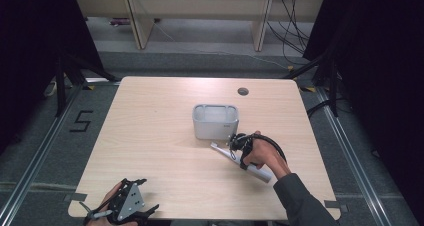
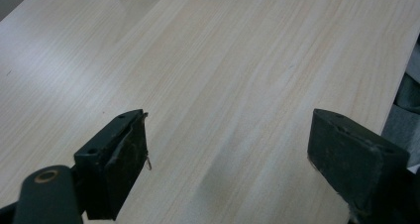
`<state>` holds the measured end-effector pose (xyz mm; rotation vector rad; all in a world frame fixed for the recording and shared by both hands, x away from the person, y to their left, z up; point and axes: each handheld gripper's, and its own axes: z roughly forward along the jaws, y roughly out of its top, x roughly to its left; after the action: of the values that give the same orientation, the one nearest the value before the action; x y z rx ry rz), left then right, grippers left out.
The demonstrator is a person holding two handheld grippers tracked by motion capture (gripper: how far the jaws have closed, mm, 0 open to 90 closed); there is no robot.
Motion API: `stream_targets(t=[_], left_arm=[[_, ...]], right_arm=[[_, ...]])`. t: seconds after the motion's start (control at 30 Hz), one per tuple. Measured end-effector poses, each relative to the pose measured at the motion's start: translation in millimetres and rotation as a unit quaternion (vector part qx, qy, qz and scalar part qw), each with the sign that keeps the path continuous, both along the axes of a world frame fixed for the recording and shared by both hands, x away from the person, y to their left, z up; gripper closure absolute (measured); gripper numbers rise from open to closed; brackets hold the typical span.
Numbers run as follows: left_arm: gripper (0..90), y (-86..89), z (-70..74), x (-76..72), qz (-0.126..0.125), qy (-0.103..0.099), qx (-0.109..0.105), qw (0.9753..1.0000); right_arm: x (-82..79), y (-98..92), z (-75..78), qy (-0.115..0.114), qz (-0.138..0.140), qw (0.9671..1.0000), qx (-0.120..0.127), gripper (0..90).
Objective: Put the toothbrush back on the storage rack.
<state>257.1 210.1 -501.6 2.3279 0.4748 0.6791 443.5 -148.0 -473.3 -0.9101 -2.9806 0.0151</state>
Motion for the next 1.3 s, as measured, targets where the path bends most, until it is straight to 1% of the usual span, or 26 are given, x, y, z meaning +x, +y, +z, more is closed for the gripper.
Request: stream_targets(t=[0.1, 0.13, 0.3, 0.33, 0.43, 0.47, 0.57, 0.6, 0.63, 0.67, 0.7, 0.73, 0.77, 0.8, 0.83, 0.87, 0.9, 0.93, 0.97, 1.03, 1.1, 1.13, 1.17, 1.2, 1.23, 1.3], left_arm=[[15.1, 0.3, 0.7, -0.2, -0.001, 0.002, 0.002, 1.0000], [15.1, -0.6, -1.0, -0.5, 0.005, -0.009, -0.006, 0.9999], [15.1, -0.3, -0.7, -0.1, 0.002, -0.001, -0.006, 1.0000], [15.1, -0.5, -1.2, -0.4, 0.005, -0.008, -0.006, 0.9999], [15.1, -0.8, -1.5, -0.2, 0.008, -0.009, -0.009, 0.9999], [15.1, 0.1, -0.5, -0.2, 0.002, 0.000, -0.005, 1.0000], [15.1, 0.3, -0.3, 0.0, 0.002, 0.001, -0.004, 1.0000], [15.1, 0.3, -0.4, 0.0, 0.001, 0.001, -0.004, 1.0000], [15.1, 0.3, -0.4, 0.0, 0.001, 0.001, -0.004, 1.0000], [15.1, 0.2, -0.4, -0.2, 0.000, 0.001, -0.003, 1.0000], [15.1, 0.2, -0.4, -0.2, 0.000, 0.001, -0.003, 1.0000], [15.1, -0.4, -1.8, -0.3, 0.008, -0.008, -0.006, 0.9999], [15.1, -0.4, -1.8, -0.3, 0.008, -0.008, -0.006, 0.9999], [15.1, 0.0, -0.9, -0.1, 0.003, 0.001, -0.007, 1.0000], [15.1, 0.0, -0.9, -0.1, 0.003, 0.001, -0.007, 1.0000], [15.1, 0.3, -0.5, -0.1, 0.002, 0.001, -0.004, 1.0000], [15.1, 0.3, -0.5, -0.1, 0.002, 0.001, -0.004, 1.0000], [15.1, 0.3, -0.5, 0.1, 0.003, 0.000, -0.002, 1.0000], [15.1, 0.3, -0.5, 0.1, 0.003, 0.000, -0.002, 1.0000], [15.1, 0.4, -0.2, 0.0, 0.002, 0.000, -0.004, 1.0000], [15.1, 0.3, -0.5, 0.1, 0.004, -0.001, -0.008, 1.0000], [15.1, 0.4, -0.8, 0.1, 0.003, -0.002, -0.009, 1.0000], [15.1, 0.4, -0.8, 0.1, 0.003, -0.002, -0.009, 1.0000], [15.1, 0.2, -0.9, 0.0, 0.006, -0.006, -0.010, 0.9999], [15.1, -0.4, -1.8, -0.2, 0.010, -0.008, -0.017, 0.9998], [15.1, 0.2, -1.0, 0.1, 0.006, -0.002, -0.010, 0.9999]], right_arm=[[2.2, -1.8, -0.1, -0.003, 0.009, 0.9999, -0.005, 66.6], [1.8, -1.8, -0.1, -0.005, 0.010, 0.9999, -0.006, 66.6], [-0.6, -3.2, 0.9, -0.006, 0.013, 0.9999, 0.004, 66.7], [-4.0, -2.8, 4.4, -0.009, 0.004, 0.9998, 0.016, 66.8], [-7.5, -4.1, 8.7, -0.016, 0.009, 0.9994, 0.027, 66.8], [-11.4, -6.5, 13.8, -0.021, 0.020, 0.9986, 0.043, 66.8], [-16.6, -8.9, 20.8, -0.031, 0.020, 0.9979, 0.053, 66.8], [-21.4, -12.9, 28.3, -0.044, 0.024, 0.9963, 0.069, 66.9], [-21.4, -12.9, 28.3, -0.044, 0.024, 0.9963, 0.069, 66.9], [-26.7, -17.7, 36.0, -0.053, 0.028, 0.9943, 0.088, 66.9], [-26.7, -17.7, 36.0, -0.053, 0.028, 0.9943, 0.088, 66.9], [-32.1, -22.3, 43.8, -0.056, 0.023, 0.9925, 0.106, 66.9], [-32.1, -22.3, 43.8, -0.056, 0.023, 0.9925, 0.106, 66.9], [-36.5, -27.3, 51.4, -0.071, 0.021, 0.9890, 0.128, 66.8], [-36.5, -27.3, 51.4, -0.071, 0.021, 0.9890, 0.128, 66.8], [-38.3, -31.6, 57.8, -0.087, 0.025, 0.9842, 0.152, 66.8], [-38.3, -31.6, 57.8, -0.087, 0.025, 0.9842, 0.152, 66.8], [-40.0, -35.0, 63.9, -0.100, 0.013, 0.9788, 0.179, 66.8], [-40.0, -35.0, 63.9, -0.100, 0.013, 0.9788, 0.179, 66.8], [-39.4, -38.2, 68.9, -0.117, 0.015, 0.9716, 0.205, 66.8], [-39.9, -40.2, 73.7, -0.132, -0.002, 0.9650, 0.227, 66.9], [-38.6, -41.3, 74.8, -0.144, -0.001, 0.9611, 0.236, 66.9], [-38.6, -41.3, 74.8, -0.144, -0.001, 0.9611, 0.236, 66.9], [-37.3, -42.5, 77.3, -0.158, -0.006, 0.9539, 0.255, 66.9], [-36.8, -42.9, 78.7, -0.162, -0.013, 0.9513, 0.262, 66.9], [-34.9, -44.4, 81.1, -0.174, -0.015, 0.9433, 0.282, 66.8]])
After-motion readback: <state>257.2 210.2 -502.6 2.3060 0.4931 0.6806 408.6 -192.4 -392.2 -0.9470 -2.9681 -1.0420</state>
